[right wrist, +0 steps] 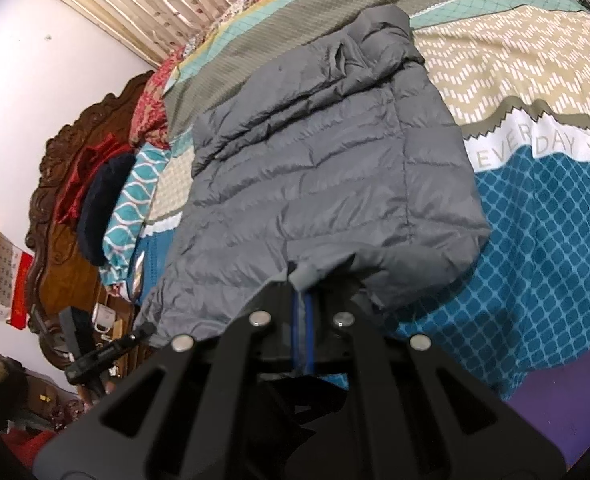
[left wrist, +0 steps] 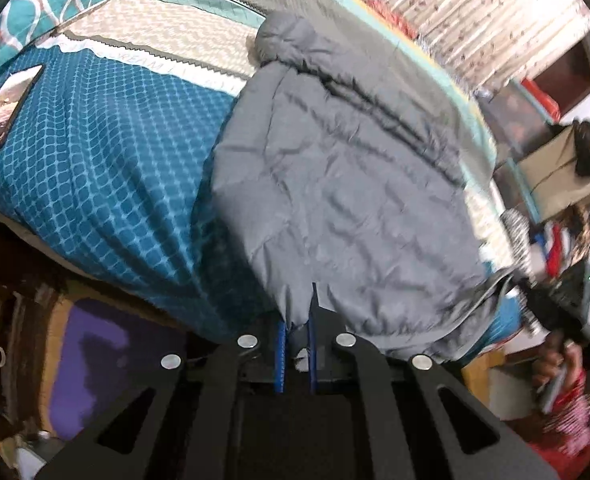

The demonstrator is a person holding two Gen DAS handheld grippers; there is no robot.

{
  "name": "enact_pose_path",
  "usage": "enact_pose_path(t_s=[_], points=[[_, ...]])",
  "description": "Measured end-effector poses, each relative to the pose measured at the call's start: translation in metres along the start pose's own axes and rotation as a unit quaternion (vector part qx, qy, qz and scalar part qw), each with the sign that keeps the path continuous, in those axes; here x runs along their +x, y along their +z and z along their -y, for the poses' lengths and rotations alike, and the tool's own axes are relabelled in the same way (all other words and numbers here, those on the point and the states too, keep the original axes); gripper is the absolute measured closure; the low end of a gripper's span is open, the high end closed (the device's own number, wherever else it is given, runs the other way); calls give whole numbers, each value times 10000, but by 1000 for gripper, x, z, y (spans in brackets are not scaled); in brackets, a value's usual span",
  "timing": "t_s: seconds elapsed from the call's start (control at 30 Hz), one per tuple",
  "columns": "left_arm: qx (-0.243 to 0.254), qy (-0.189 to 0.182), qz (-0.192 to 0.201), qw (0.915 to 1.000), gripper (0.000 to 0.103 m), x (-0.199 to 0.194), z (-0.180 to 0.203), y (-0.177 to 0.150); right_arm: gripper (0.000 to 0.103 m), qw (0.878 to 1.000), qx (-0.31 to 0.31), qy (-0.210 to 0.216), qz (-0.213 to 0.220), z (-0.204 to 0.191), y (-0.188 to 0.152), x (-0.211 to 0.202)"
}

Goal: Fold large clothes

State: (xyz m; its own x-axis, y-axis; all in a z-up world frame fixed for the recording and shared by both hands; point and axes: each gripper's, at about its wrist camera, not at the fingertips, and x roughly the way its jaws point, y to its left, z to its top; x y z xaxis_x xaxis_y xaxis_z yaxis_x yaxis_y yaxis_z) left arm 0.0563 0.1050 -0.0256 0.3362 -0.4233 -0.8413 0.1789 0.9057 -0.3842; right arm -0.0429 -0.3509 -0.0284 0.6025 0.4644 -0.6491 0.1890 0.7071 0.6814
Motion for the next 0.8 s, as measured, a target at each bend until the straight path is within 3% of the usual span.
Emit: enact_pose_path(t_s=[0.2, 0.37, 0.67, 0.8], points=[[-391, -388, 168, 9983, 89, 4, 2, 20, 100, 9999, 91, 31, 79, 9, 11, -4], [-335, -262, 123, 9990, 89, 16, 5, 48, 100, 9996, 128, 38, 235, 13, 24, -6], [-224, -49, 105, 9997, 90, 51, 22, 130, 100, 9977, 309, 45, 600, 25, 68, 16], [-472, 263, -320, 9980, 89, 91, 18, 165, 98, 9961, 671, -159, 548, 43, 85, 38]])
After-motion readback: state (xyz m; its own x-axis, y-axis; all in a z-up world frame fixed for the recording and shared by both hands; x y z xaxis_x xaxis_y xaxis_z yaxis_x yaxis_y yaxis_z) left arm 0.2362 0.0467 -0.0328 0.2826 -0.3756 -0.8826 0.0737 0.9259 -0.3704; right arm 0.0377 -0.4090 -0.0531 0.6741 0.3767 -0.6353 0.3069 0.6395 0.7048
